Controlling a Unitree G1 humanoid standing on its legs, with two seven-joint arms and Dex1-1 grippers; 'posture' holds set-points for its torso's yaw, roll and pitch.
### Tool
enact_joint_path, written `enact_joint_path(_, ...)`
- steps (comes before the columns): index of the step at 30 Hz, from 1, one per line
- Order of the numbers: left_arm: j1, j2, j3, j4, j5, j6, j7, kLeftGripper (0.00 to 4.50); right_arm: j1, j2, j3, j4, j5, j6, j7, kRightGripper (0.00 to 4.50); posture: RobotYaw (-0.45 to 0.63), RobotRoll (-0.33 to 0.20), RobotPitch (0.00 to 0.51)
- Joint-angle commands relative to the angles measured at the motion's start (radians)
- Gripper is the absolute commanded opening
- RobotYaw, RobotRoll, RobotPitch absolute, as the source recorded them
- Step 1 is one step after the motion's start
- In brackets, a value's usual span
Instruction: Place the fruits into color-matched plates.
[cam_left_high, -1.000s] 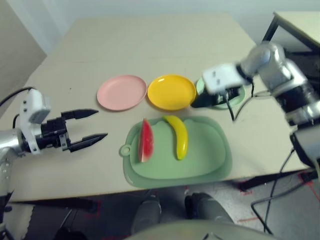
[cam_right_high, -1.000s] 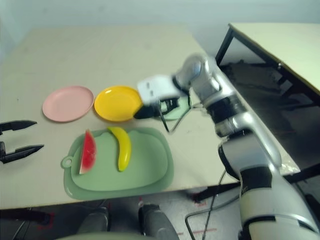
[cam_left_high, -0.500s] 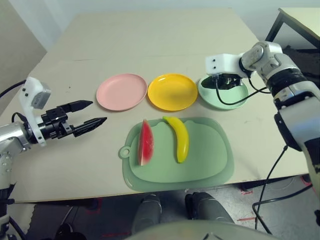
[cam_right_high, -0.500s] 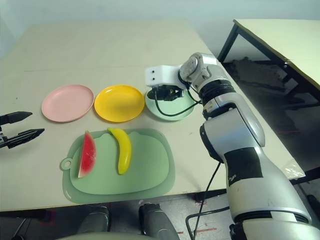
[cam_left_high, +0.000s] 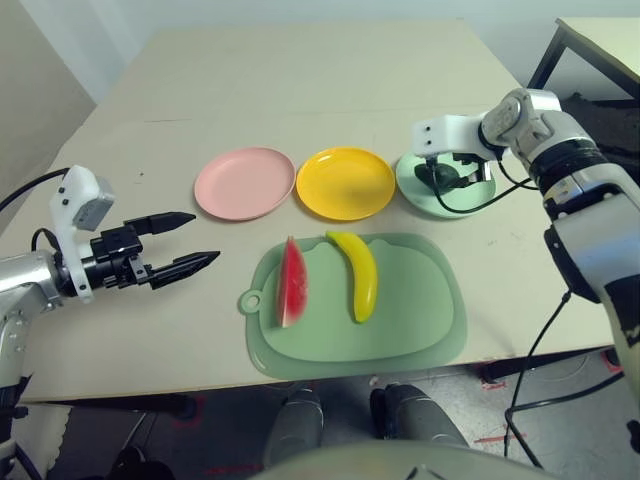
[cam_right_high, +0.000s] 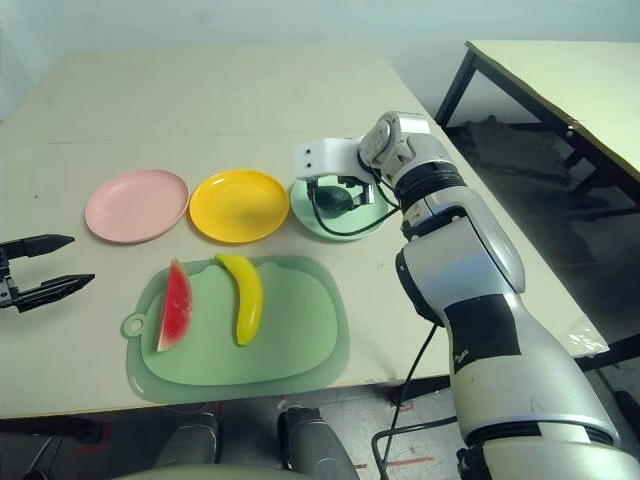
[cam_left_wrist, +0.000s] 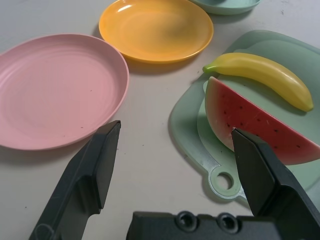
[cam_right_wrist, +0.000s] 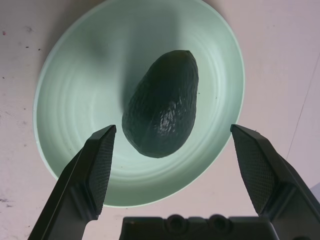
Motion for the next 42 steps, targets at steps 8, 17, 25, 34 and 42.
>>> enact_joint_path(8,0.067,0.069,0.005,-0.011,0.001,-0.168,-0.253,4.5,0.028,-0.043,0.004,-0.184,0.136,-0.633,0.336,4.48,0.02,0.0,0.088)
enact_joint_path(17,0.188,0.09,-0.005,-0.025,0.058,-0.292,-0.36,4.5,0.109,-0.044,0.108,-0.429,0.417,-0.85,0.522,4.48,0.02,0.0,0.088)
enact_joint_path(25,0.149,0.069,-0.021,-0.103,0.004,-0.249,-0.314,4.5,0.158,-0.036,0.15,-0.533,0.459,-0.827,0.522,4.48,0.03,0.0,0.092)
enact_joint_path(34,0.1,0.078,-0.046,-0.077,0.025,-0.253,-0.306,4.5,0.239,0.006,0.171,-0.662,0.453,-0.74,0.52,4.48,0.03,0.0,0.102)
enact_joint_path(42,0.107,0.076,-0.045,-0.066,0.039,-0.264,-0.303,4.5,0.244,0.092,0.188,-0.636,0.374,-0.701,0.472,4.48,0.04,0.0,0.106)
